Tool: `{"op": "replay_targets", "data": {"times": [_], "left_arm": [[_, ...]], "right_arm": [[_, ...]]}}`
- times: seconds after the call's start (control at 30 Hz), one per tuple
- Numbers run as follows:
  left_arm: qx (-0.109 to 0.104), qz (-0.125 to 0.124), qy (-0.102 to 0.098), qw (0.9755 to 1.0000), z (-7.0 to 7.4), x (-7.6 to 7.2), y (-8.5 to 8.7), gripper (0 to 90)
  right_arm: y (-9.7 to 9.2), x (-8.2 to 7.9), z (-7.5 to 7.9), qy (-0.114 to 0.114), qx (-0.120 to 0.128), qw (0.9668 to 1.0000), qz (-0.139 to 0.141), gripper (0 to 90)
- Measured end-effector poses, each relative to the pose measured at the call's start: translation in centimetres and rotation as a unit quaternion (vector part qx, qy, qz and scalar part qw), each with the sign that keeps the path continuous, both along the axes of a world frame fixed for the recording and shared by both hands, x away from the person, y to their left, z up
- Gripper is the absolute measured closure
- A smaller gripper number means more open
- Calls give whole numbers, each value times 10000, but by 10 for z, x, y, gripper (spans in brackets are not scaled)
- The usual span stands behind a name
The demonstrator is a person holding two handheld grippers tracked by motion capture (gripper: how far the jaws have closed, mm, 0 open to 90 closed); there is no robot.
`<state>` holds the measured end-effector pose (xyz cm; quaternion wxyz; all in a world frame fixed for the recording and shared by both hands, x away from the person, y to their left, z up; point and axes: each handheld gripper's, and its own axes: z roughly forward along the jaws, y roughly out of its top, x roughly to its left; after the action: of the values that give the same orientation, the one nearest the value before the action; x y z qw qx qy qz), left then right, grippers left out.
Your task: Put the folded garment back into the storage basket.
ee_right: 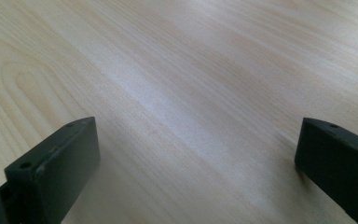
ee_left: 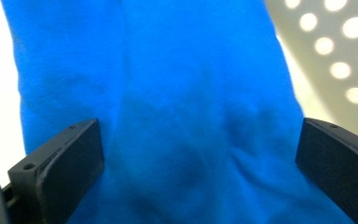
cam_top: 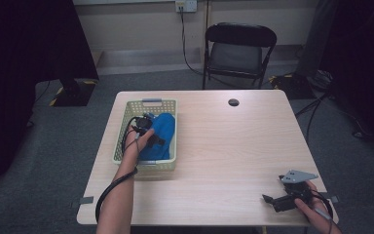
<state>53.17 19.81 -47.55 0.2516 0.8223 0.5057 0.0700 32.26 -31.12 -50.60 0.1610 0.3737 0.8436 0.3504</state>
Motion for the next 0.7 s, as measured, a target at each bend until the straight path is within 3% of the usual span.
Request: {"op": "replay_targets", "data": {"times": [0.07, 0.17, 0.37, 0.53, 0.7], "left_arm": [[368, -116, -117, 9992, -2, 0, 0, 2], [566, -99, -224, 9981, -5, 1, -1, 0], [596, -89, -180, 9980, -3, 1, -2, 0], [492, -30, -108, 9987, 5, 1, -1, 42], [355, -48, -276, 9990, 19, -3, -1, 42]], "right_arm": [[0, 0, 0, 0, -1, 10000, 0, 0], [0, 0, 0, -1, -1, 10000, 2, 0], [0, 0, 0, -1, 0, 10000, 1, 0], [0, 0, 0, -1, 0, 10000, 1, 0], [0, 0, 0, 0, -1, 10000, 0, 0]]}}
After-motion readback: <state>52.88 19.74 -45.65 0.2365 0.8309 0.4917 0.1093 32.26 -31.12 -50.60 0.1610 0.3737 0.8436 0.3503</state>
